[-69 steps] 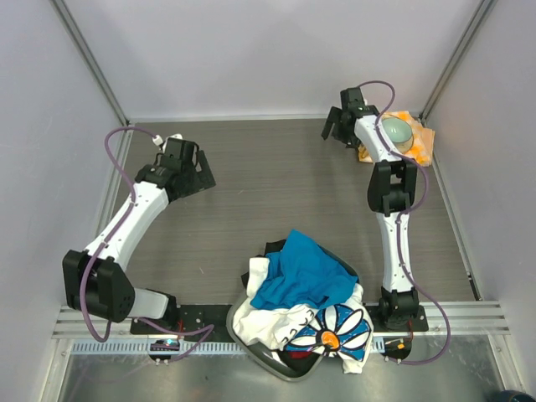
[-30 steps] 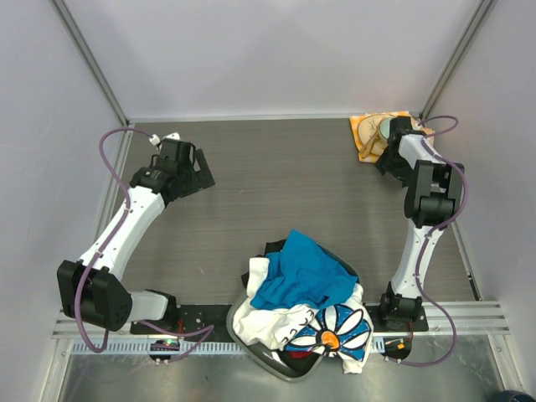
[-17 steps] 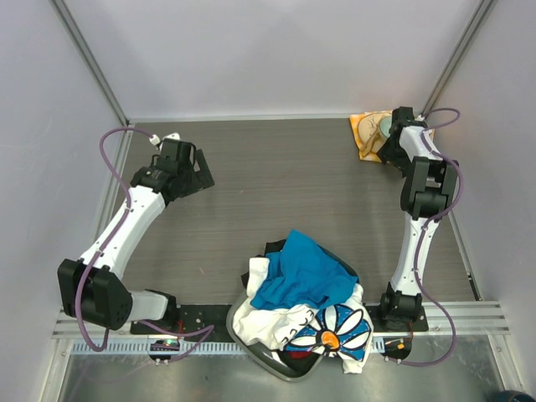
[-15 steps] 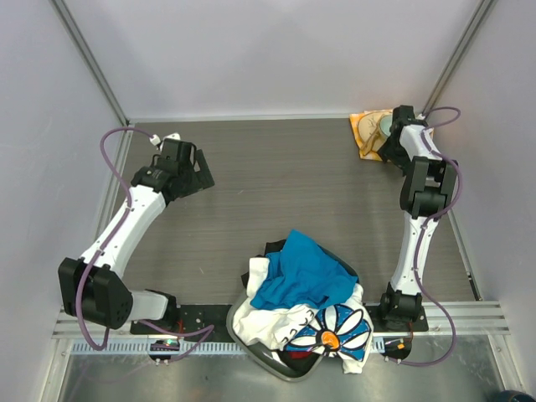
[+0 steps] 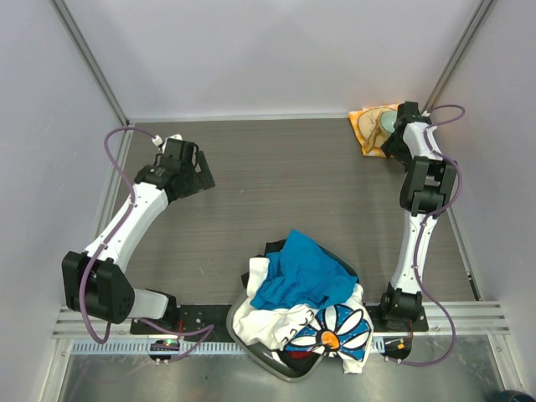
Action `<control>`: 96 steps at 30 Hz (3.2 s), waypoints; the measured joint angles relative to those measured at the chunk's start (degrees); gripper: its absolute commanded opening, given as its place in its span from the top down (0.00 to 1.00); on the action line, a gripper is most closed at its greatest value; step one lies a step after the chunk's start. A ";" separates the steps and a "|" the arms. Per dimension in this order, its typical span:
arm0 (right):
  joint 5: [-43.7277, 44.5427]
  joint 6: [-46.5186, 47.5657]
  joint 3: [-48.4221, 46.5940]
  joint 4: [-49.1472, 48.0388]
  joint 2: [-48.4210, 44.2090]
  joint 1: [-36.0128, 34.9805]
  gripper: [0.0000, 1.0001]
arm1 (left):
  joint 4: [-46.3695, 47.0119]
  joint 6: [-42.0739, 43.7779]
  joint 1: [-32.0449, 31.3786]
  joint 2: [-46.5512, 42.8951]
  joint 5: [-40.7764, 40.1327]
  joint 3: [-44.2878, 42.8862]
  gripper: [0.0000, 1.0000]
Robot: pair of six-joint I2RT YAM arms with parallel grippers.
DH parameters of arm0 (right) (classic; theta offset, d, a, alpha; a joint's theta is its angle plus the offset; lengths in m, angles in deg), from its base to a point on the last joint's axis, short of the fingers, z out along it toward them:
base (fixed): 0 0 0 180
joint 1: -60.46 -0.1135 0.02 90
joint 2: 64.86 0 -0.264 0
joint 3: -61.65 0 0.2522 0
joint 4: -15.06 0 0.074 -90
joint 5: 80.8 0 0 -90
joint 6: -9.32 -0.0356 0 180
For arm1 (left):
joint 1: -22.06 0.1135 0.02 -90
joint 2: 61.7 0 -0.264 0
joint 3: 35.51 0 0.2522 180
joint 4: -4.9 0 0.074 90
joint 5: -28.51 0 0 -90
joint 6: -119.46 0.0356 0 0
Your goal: Fold and stack the t-shirts
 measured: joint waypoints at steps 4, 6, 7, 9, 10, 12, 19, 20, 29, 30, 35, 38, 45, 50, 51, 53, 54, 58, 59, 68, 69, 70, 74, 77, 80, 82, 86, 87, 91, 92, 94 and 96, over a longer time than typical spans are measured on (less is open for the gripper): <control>-0.37 0.04 0.42 -0.17 -0.48 0.11 0.13 | 0.00 0.00 0.00 0.00 0.00 0.00 0.00; -0.48 0.11 1.20 -0.57 -1.07 0.13 0.13 | -0.02 0.00 0.00 0.00 0.02 0.00 0.00; -0.50 0.22 1.84 -0.55 -1.62 0.13 0.13 | -0.04 0.00 0.00 0.00 0.02 0.00 0.00; -0.70 0.61 3.45 -0.20 -3.21 -0.22 0.13 | -0.11 -0.02 0.00 -0.02 0.04 0.00 0.00; -0.90 0.92 4.85 -0.04 -4.70 -0.42 0.13 | -0.15 -0.02 0.00 -0.02 0.07 -0.02 0.00; -1.01 1.51 7.96 0.48 -9.07 -1.14 0.13 | -0.37 -0.04 0.00 -0.04 0.46 -0.07 0.00; -1.84 5.68 15.67 0.24 -31.98 -15.91 0.14 | -3.41 -0.02 0.00 -0.42 3.56 -2.10 0.00; -3.21 6.25 17.57 -0.48 -35.60 -19.02 0.14 | -3.58 -0.02 0.00 -0.92 4.57 -2.10 0.00; -13.20 6.99 42.69 0.04 -56.68 -33.44 0.16 | -5.99 -0.17 -0.02 -10.38 9.57 -0.28 0.00; -13.55 6.56 45.53 0.28 -57.72 -34.27 0.16 | -6.14 -0.26 -0.02 -11.39 10.08 0.31 0.00; -15.82 3.58 55.06 2.27 -63.32 -40.54 0.17 | -7.19 -0.57 -0.11 -13.99 14.64 3.61 0.00; -16.83 1.16 58.75 3.85 -68.63 -44.30 0.17 | -8.37 -1.14 -0.11 -13.99 17.84 5.20 0.00; -16.31 -4.81 67.12 6.03 -75.58 -51.74 0.18 | -9.86 -2.97 -0.11 -14.08 21.59 8.85 0.00; -16.09 -7.72 73.88 6.29 -75.03 -55.58 0.18 | -9.73 -4.79 -0.11 -14.12 23.04 10.19 0.00; -16.02 -8.33 75.28 6.19 -74.51 -56.28 0.18 | -9.75 -5.01 -0.11 -14.05 23.21 10.32 0.00; -15.72 -9.11 76.59 5.88 -73.29 -57.33 0.18 | -9.66 -5.18 -0.11 -13.75 23.47 10.38 0.00; -15.43 -9.55 77.18 5.31 -72.59 -57.79 0.18 | -9.60 -5.29 -0.11 -13.53 23.50 10.38 0.00; -14.73 -10.78 79.32 2.78 -69.99 -59.67 0.18 | -9.38 -5.79 -0.11 -12.68 23.50 10.36 0.00; -14.56 -10.97 79.73 2.10 -69.13 -60.17 0.19 | -9.38 -5.81 -0.11 -12.55 23.50 10.36 0.00; -15.74 -11.58 79.03 -3.54 -61.07 -63.01 0.94 | -8.92 -5.79 -0.11 -10.05 23.43 10.36 0.00; -15.91 -11.30 78.53 -3.67 -60.24 -63.28 0.99 | -8.92 -5.79 -0.11 -9.81 23.43 10.36 0.00; -15.91 -11.04 78.07 -3.54 -59.47 -63.39 0.99 | -8.92 -5.77 -0.11 -9.57 23.41 10.36 0.00; -15.74 -10.67 75.58 -1.38 -56.19 -63.45 0.99 | -8.87 -5.70 -0.11 -8.76 22.91 10.29 0.00; -15.50 -10.36 72.50 1.20 -52.43 -63.49 0.99 | -8.55 -5.55 -0.11 -8.13 22.38 10.12 0.00; -15.15 -9.99 68.32 4.72 -47.56 -63.60 0.99 | -8.33 -5.51 -0.11 -7.28 22.03 9.90 0.00; -15.08 -9.57 64.67 7.72 -43.50 -63.65 0.99 | -8.26 -5.33 -0.11 -6.71 21.86 9.68 0.00; -15.08 -8.44 57.53 14.21 -35.54 -63.65 0.99 | -8.48 -4.46 -0.11 -6.03 20.76 8.20 0.00; -15.06 -8.26 56.30 15.37 -34.21 -63.65 0.99 | -8.52 -4.31 -0.11 -6.01 20.37 7.85 0.00; -14.78 -7.65 50.71 20.81 -28.09 -63.63 0.99 | -8.57 -3.54 -0.11 -6.03 18.45 6.03 0.00; -14.56 -7.80 49.72 21.84 -27.12 -63.54 0.99 | -8.59 -3.37 -0.11 -6.03 18.10 5.84 0.00; -13.70 -8.07 47.28 23.45 -25.11 -63.43 0.99 | -8.63 -3.02 -0.11 -6.03 17.40 5.51 0.00; -13.03 -7.87 44.85 24.61 -23.32 -63.30 0.99 | -8.74 -2.95 -0.11 -6.03 17.11 5.25 0.00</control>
